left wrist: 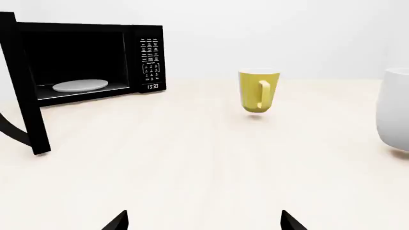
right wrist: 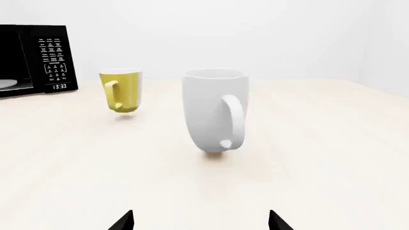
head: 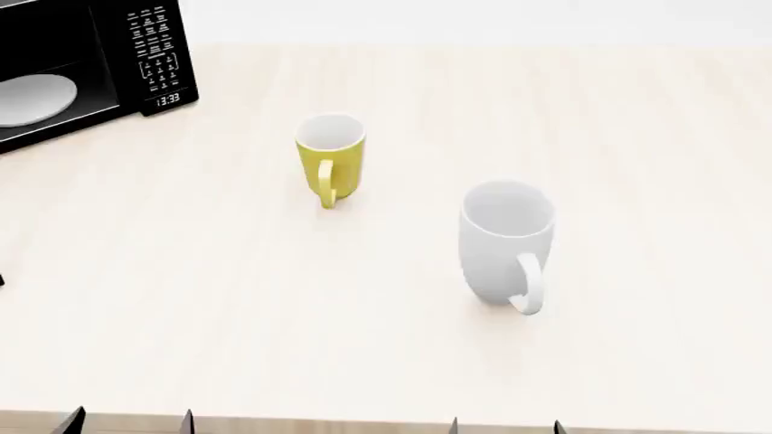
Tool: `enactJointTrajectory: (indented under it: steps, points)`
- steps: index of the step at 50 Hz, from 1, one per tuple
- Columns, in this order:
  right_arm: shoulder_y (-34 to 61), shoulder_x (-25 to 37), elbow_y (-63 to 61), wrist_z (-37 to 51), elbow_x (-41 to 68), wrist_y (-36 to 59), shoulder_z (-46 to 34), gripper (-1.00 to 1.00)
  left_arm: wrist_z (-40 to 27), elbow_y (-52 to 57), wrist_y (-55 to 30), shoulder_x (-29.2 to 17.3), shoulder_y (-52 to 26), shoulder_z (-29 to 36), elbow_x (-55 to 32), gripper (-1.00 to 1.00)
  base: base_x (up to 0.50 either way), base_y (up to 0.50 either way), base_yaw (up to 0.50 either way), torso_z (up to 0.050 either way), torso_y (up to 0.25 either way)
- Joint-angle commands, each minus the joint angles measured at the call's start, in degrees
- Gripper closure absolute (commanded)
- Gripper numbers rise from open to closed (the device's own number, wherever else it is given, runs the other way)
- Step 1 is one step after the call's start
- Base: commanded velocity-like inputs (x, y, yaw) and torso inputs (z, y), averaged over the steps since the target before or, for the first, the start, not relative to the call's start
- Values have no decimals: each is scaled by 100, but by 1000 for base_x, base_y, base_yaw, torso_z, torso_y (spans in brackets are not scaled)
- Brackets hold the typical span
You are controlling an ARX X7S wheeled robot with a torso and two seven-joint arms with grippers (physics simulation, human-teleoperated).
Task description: Close the microwave.
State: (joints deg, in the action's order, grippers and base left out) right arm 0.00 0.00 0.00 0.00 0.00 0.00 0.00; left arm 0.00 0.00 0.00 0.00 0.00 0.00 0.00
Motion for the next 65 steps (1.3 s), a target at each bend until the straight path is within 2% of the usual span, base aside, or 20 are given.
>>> enactJointTrajectory:
  steps: [1,25,27,29,32,34,38,41,53,65]
  points:
    - [-1,88,47,90,122,-52,-109,-100,-70,28,-76,-91,19,125,-111,-100,0,0,0,0,0]
    - [18,383,29,490,370,-85,-455,-100,-363,36,212,-383,46,447,-478,-100,0,0,0,0,0]
    - [-29,393,-177,547,345,-461,-447,-100,-466,335,313,-400,85,386,-484,-100,0,0,0,0,0]
    - [-72,391,-544,569,387,-1149,-392,-100,-656,866,628,-471,156,375,-192,-100,0,0,0,0,0]
    - [-152,426,-1178,649,322,-2111,-305,-100,-750,1705,856,-543,228,268,-200,-100,0,0,0,0,0]
    - [-188,431,-1486,706,423,-2489,-236,-100,-860,2080,1156,-622,273,282,171,-100,0,0,0,0,0]
    - [-205,467,-1642,805,252,-2698,-208,-100,-962,2569,1438,-658,354,274,276,-100,0,0,0,0,0]
    - [-211,489,-1705,849,303,-2668,-216,-100,-1029,2757,1630,-686,416,312,484,-100,0,0,0,0,0]
    - [-213,560,-1651,1009,52,-2661,-317,-100,-1079,2710,1596,-758,445,428,335,-100,0,17,0,0,0]
    - [-235,606,-1584,1198,-187,-2772,-390,-100,-1136,2667,1565,-828,452,516,282,-100,0,483,0,0,0]
